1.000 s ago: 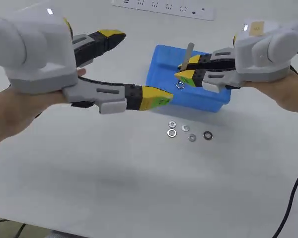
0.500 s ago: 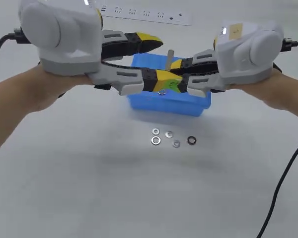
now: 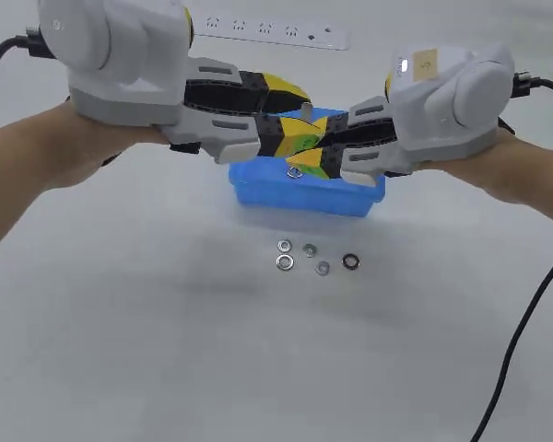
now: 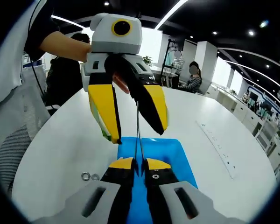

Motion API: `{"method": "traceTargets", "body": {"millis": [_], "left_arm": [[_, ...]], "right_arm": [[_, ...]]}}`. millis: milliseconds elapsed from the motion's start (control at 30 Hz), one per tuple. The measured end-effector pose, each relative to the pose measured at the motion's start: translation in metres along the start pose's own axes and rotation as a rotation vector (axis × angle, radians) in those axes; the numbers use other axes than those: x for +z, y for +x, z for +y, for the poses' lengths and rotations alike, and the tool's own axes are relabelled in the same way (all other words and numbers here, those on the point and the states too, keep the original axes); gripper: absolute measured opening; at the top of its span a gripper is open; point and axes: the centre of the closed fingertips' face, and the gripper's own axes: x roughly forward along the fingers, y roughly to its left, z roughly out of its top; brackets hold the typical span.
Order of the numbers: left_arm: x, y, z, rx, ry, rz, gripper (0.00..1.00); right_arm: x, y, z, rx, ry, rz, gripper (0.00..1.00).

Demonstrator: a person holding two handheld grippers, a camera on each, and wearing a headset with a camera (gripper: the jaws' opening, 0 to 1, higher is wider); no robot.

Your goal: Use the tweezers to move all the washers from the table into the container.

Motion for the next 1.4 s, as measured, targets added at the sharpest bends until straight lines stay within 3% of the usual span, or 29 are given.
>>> {"method": "traceTargets", "body": {"millis": [300, 467, 600, 667, 967, 1100, 1400], "left_arm": [[-0.005, -0.002, 0.000, -0.029, 0.052, 0.027, 0.08], [-0.006, -0.003, -0.004, -0.050, 0.067, 0.045, 0.07], [-0.006, -0.004, -0.003, -0.048, 0.113, 0.059, 0.05], [-0.003, -0.005, -0.003, -0.040, 0.147, 0.054, 0.05], [0.012, -0.004, -0.006, -0.008, 0.190, 0.054, 0.05], [0.013, -0.006, -0.003, 0.021, 0.194, 0.059, 0.05], [0.037, -0.016, -0.010, 0.074, 0.197, 0.018, 0.05]], "right_arm": [[0.001, -0.001, 0.003, 0.011, -0.014, 0.004, 0.09], [0.000, -0.001, 0.006, 0.018, -0.023, 0.010, 0.09], [0.001, -0.002, 0.009, 0.020, -0.037, 0.010, 0.10], [0.004, -0.003, 0.007, 0.009, -0.037, 0.003, 0.10], [0.016, -0.009, 0.002, -0.029, -0.044, -0.007, 0.12], [0.023, -0.013, 0.002, -0.035, -0.052, -0.024, 0.16], [0.029, -0.026, 0.003, -0.072, -0.045, -0.023, 0.20]]}}
